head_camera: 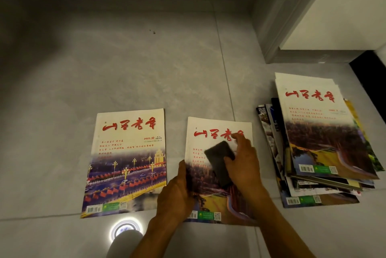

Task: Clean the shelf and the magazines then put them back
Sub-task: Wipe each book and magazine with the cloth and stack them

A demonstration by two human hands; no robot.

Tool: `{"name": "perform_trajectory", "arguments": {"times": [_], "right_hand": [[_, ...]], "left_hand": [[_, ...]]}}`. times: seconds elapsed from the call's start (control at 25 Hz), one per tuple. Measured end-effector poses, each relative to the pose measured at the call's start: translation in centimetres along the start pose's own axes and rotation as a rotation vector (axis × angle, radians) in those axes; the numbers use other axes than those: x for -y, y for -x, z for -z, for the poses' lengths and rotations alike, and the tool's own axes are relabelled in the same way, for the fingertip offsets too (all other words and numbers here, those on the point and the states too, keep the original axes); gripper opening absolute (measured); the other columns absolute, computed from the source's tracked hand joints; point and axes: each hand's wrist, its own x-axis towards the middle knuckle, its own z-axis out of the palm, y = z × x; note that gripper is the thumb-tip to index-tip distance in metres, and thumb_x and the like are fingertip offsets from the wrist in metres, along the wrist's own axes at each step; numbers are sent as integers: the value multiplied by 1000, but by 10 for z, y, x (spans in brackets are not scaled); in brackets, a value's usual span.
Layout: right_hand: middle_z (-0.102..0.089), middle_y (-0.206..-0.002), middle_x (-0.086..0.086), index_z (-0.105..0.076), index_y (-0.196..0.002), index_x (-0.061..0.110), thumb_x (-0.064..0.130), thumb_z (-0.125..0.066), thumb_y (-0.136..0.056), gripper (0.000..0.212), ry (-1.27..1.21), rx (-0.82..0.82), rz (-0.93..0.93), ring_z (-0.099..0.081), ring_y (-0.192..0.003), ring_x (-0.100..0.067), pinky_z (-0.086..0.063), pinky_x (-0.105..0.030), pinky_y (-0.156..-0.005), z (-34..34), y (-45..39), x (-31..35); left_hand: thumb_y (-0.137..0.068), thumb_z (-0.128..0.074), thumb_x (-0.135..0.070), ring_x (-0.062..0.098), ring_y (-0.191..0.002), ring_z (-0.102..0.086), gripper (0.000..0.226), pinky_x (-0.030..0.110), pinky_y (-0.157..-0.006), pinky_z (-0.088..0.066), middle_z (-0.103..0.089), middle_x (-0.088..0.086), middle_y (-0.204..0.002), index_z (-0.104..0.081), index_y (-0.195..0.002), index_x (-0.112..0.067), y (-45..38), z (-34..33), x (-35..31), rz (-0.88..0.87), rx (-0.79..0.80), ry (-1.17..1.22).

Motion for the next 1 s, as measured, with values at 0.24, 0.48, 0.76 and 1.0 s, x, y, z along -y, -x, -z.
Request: {"name": "perform_trajectory", "arguments": {"times": [0.24, 0.48, 0.76, 1.0], "right_hand": [[-43, -143, -12, -43, -137, 13, 39, -88, -58, 95, 393, 20, 400, -50, -127, -37, -38, -55, -107, -80, 69, -28], [-35, -152, -12, -41, -143, 14, 13, -79, -73, 80, 477, -202, 240, -25, -142, -37, -22, -57, -115, -28, 0, -51], [-32, -153, -13, -40, -144, 7, 40, -51, -93, 62, 613, -104, 706, -34, -139, -32, -15, -45, -117, -73, 18, -26], [-28, -156, -11, -37, -147, 11, 12, -70, -82, 73, 410, -161, 359, -26, -144, -32, -25, -49, -117, -62, -2, 4]], "left_hand": [[-89, -43, -61, 19, -142, -31, 81, 36, -117, -27, -26, -4, -156, -3, -152, -30, -9, -9, 8, 104, 38, 99], [-85, -66, -45, 21, -134, -43, 97, 39, -111, -39, -37, -3, -150, 2, -152, -31, -9, -9, 11, 15, -27, 59], [-87, -62, -30, 24, -101, -64, 82, 41, -86, -54, -63, 7, -120, -10, -150, -38, -8, -7, 11, -60, -121, 14], [-85, -54, -67, 24, -108, -64, 68, 44, -94, -53, -64, 6, -125, -45, -140, -28, -3, -11, -8, 48, 22, 293]]}}
